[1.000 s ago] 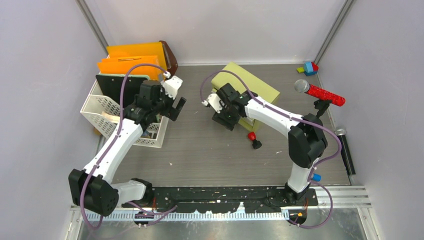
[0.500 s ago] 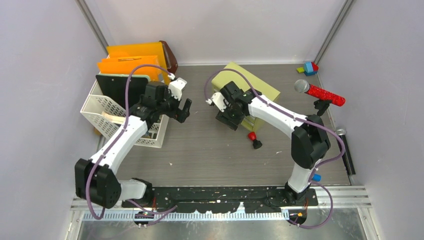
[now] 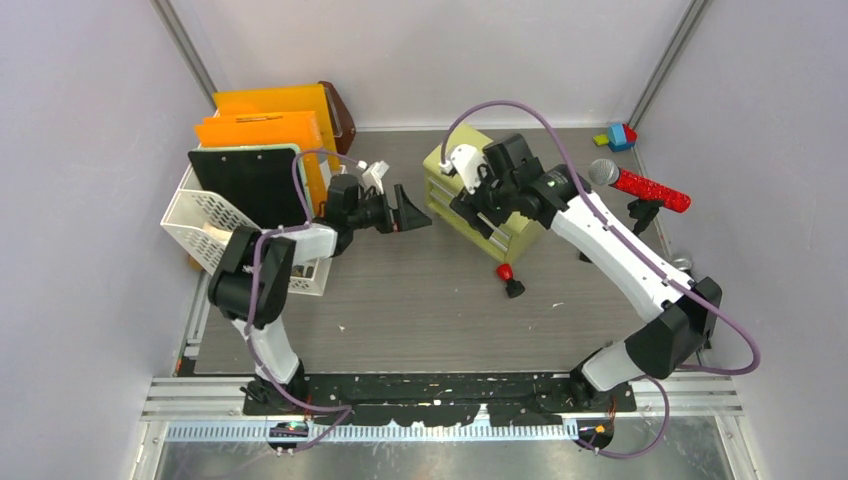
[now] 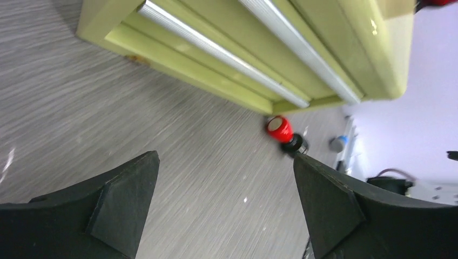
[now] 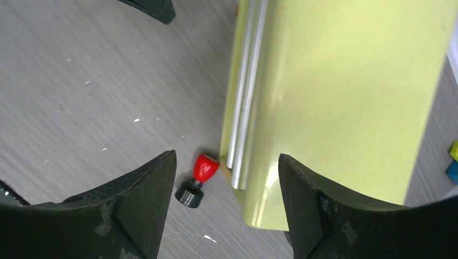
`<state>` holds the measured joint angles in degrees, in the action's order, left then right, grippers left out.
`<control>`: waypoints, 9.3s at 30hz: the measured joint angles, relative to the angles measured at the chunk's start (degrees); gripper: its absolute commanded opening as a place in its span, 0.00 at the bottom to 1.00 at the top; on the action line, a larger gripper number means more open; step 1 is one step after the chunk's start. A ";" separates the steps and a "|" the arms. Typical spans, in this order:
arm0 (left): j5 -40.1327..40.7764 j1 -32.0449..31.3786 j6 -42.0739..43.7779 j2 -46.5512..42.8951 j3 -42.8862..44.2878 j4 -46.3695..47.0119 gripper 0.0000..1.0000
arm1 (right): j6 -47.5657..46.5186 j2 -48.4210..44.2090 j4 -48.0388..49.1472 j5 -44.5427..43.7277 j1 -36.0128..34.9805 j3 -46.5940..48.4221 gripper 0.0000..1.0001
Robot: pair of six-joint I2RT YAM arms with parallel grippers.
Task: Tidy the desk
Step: Open the drawer in the storage box, then pick up the stationery from the center of the board, then place the stationery in the drawer, then pick up the stationery from the corner of the board.
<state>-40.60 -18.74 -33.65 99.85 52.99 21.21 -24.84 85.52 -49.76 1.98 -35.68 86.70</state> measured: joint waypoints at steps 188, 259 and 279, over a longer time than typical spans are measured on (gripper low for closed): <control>28.09 -6.64 42.71 -23.61 13.53 -49.62 1.00 | -7.54 -16.11 -0.74 12.85 4.85 -23.54 0.29; 27.08 -6.64 47.76 -25.92 13.44 -53.27 1.00 | -34.91 -14.10 -18.21 -16.81 31.08 -50.86 0.78; 26.88 -6.64 47.63 -25.81 13.46 -53.16 1.00 | -34.47 -6.71 -11.67 -17.25 32.92 -54.95 0.32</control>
<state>-13.72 -25.39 13.98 74.04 66.46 -31.94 -59.31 78.81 -61.43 -15.27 -2.76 31.75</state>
